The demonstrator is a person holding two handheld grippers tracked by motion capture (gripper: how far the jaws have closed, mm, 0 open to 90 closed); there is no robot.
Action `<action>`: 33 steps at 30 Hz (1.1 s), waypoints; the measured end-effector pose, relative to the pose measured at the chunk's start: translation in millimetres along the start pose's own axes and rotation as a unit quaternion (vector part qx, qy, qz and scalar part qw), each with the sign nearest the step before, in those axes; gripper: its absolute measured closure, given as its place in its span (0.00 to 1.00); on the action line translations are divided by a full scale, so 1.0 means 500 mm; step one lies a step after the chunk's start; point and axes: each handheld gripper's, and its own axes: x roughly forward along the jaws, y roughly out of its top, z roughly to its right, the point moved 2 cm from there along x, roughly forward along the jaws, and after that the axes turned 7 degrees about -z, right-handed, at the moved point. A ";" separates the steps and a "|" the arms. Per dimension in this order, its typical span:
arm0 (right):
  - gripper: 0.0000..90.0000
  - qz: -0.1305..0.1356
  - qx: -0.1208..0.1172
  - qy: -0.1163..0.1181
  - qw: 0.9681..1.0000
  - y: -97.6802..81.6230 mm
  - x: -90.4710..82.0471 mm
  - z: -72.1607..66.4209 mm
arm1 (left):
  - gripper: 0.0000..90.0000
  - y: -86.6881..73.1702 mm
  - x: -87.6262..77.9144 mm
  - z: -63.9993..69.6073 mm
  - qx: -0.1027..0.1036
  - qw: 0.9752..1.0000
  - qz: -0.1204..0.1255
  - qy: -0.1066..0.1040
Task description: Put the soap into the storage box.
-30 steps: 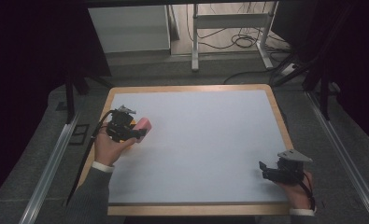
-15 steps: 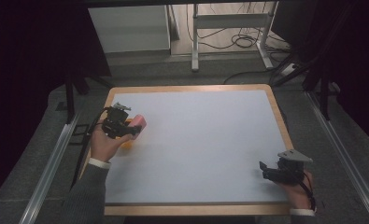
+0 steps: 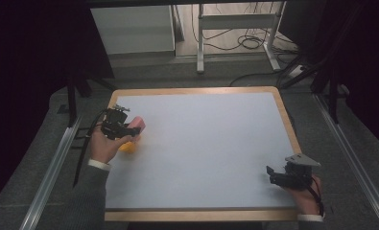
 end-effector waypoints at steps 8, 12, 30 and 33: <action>0.09 -0.001 -0.001 0.000 1.000 -0.001 0.001 -0.001 | 0.67 -0.005 0.002 -0.021 -0.011 1.000 0.000 0.004; 0.09 -0.002 -0.001 -0.001 1.000 -0.001 0.001 0.000 | 0.67 -0.007 0.011 -0.035 -0.020 1.000 -0.004 0.010; 0.09 -0.004 -0.002 -0.001 1.000 -0.001 0.003 -0.002 | 0.67 -0.037 0.067 -0.076 -0.044 0.999 -0.027 0.010; 0.09 -0.004 -0.003 -0.001 1.000 -0.001 0.003 -0.002 | 0.67 -0.042 0.075 -0.080 -0.047 0.998 -0.031 0.011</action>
